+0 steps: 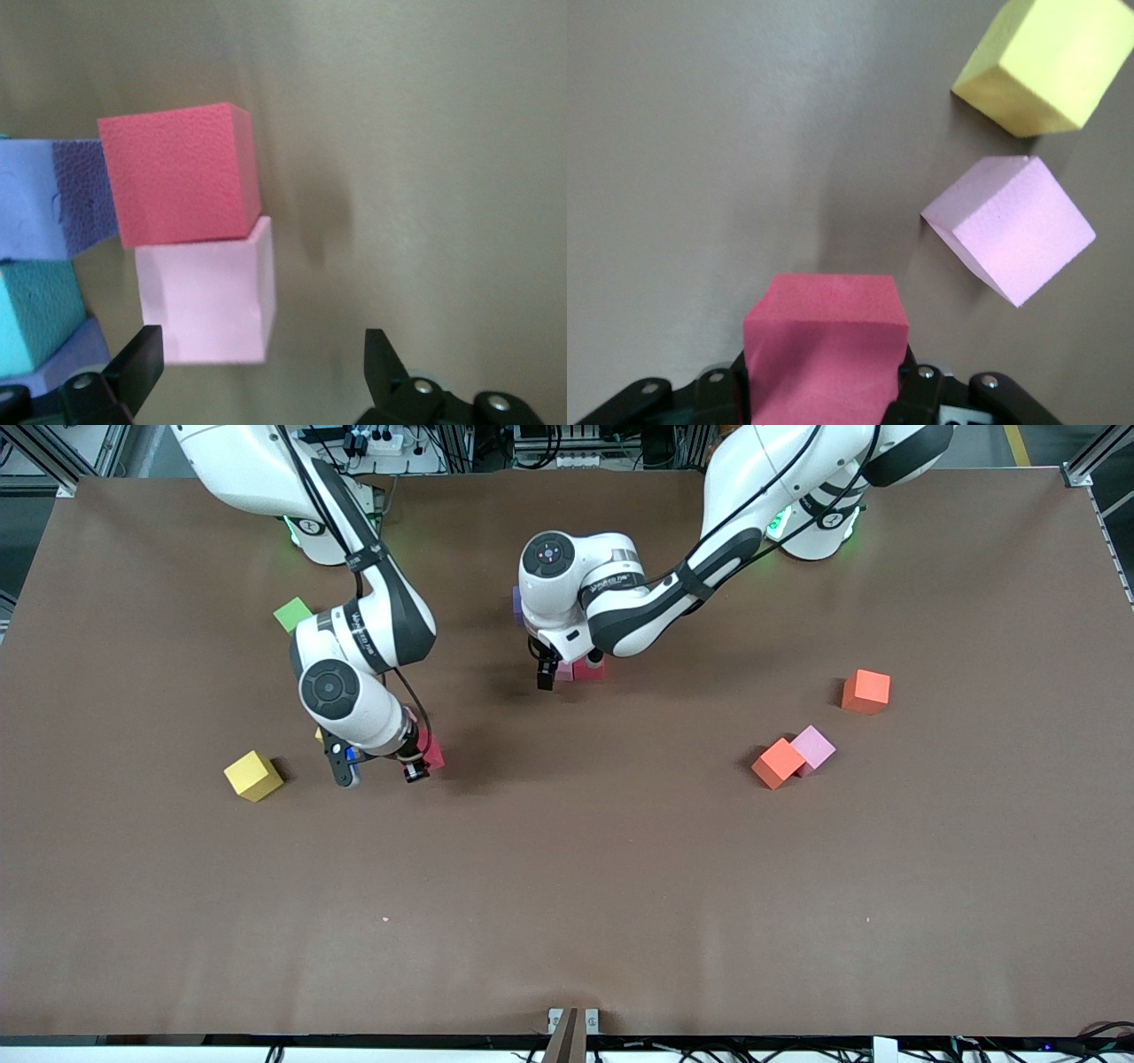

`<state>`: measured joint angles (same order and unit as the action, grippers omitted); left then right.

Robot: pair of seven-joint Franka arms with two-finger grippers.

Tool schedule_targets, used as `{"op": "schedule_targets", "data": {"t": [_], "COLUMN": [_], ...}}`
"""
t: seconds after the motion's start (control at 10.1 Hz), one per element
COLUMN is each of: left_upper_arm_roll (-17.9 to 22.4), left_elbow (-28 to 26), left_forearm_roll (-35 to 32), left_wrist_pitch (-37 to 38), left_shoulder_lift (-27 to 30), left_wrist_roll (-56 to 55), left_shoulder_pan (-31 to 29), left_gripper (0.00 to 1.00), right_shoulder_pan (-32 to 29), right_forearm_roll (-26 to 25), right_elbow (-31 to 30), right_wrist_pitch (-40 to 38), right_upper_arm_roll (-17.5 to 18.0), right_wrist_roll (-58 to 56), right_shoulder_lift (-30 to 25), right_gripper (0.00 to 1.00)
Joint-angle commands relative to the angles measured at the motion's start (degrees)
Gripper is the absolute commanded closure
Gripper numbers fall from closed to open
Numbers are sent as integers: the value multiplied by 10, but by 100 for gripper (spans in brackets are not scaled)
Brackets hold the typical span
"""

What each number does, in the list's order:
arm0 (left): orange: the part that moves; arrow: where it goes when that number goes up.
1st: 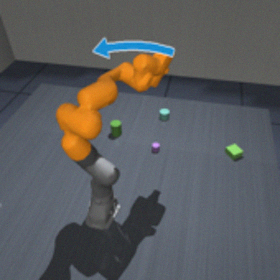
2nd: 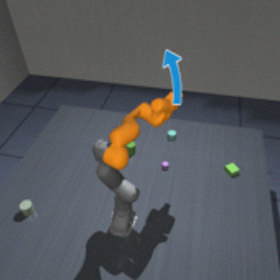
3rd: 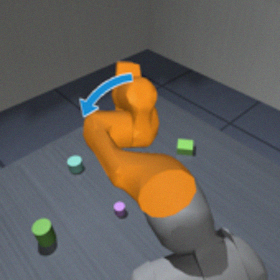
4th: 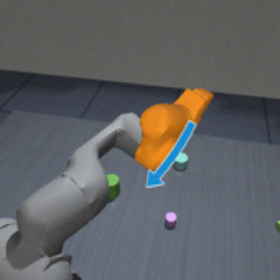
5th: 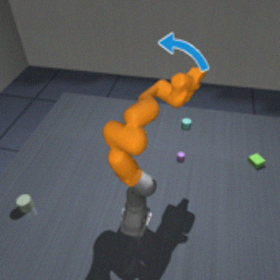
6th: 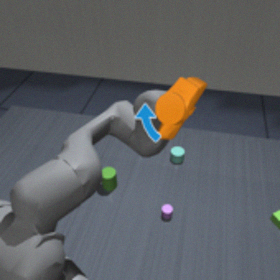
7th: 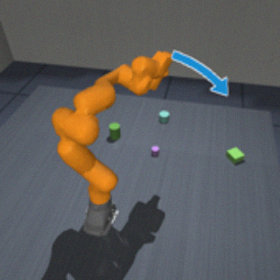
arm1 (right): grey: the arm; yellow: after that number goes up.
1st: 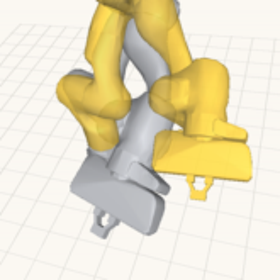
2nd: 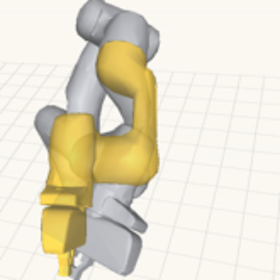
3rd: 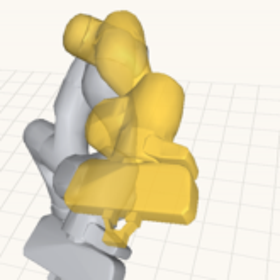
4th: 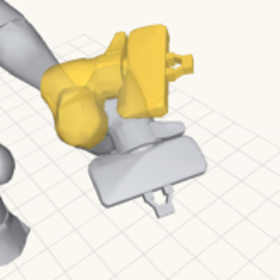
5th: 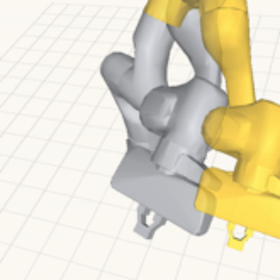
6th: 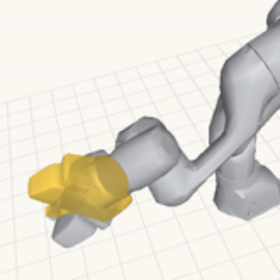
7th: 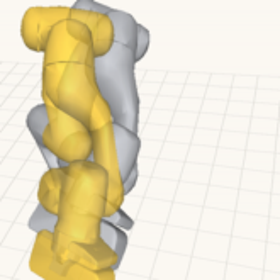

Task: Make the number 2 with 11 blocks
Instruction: 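Reach the left gripper to the orange cube beside the loose pink cube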

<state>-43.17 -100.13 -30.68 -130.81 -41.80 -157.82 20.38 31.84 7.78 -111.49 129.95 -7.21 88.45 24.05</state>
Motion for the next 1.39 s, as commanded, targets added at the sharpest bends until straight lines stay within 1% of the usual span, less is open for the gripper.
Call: {"op": "schedule_targets", "data": {"t": [0.0,0.2,0.3,0.59,0.79,0.89,0.99,1.09,1.19,1.29], "left_upper_arm_roll": [-5,-5,-15,-102,-127,-142,-162,-173,-186,-188], "left_elbow": [-13,-15,-14,-14,-14,-15,-16,-17,-18,-19], "left_forearm_roll": [1,4,4,4,4,4,4,4,6,12], "left_wrist_pitch": [12,26,41,96,134,156,167,169,169,170], "left_shoulder_lift": [34,51,60,84,108,119,120,118,116,116], "left_wrist_roll": [-80,-76,-63,41,134,185,233,277,330,375], "left_shoulder_pan": [1,-5,-17,-123,-179,-220,-263,-299,-337,-363], "left_gripper": [0,0,0,0,0,0,0,0,0,0], "right_shoulder_pan": [22,37,44,91,113,127,145,153,162,171], "right_forearm_roll": [3,3,3,4,4,4,4,4,4,4], "right_elbow": [-56,-89,-94,-99,-100,-101,-104,-114,-122,-123], "right_wrist_pitch": [34,50,50,52,52,54,54,65,85,89], "right_upper_arm_roll": [-3,-2,-1,-2,-2,-1,-2,-1,-1,-1], "right_wrist_roll": [41,68,94,222,286,314,332,343,368,377], "right_shoulder_lift": [-28,-42,-42,-33,-27,-27,-28,-29,-28,-28], "right_gripper": [89,89,89,89,89,88,88,88,82,81]}}
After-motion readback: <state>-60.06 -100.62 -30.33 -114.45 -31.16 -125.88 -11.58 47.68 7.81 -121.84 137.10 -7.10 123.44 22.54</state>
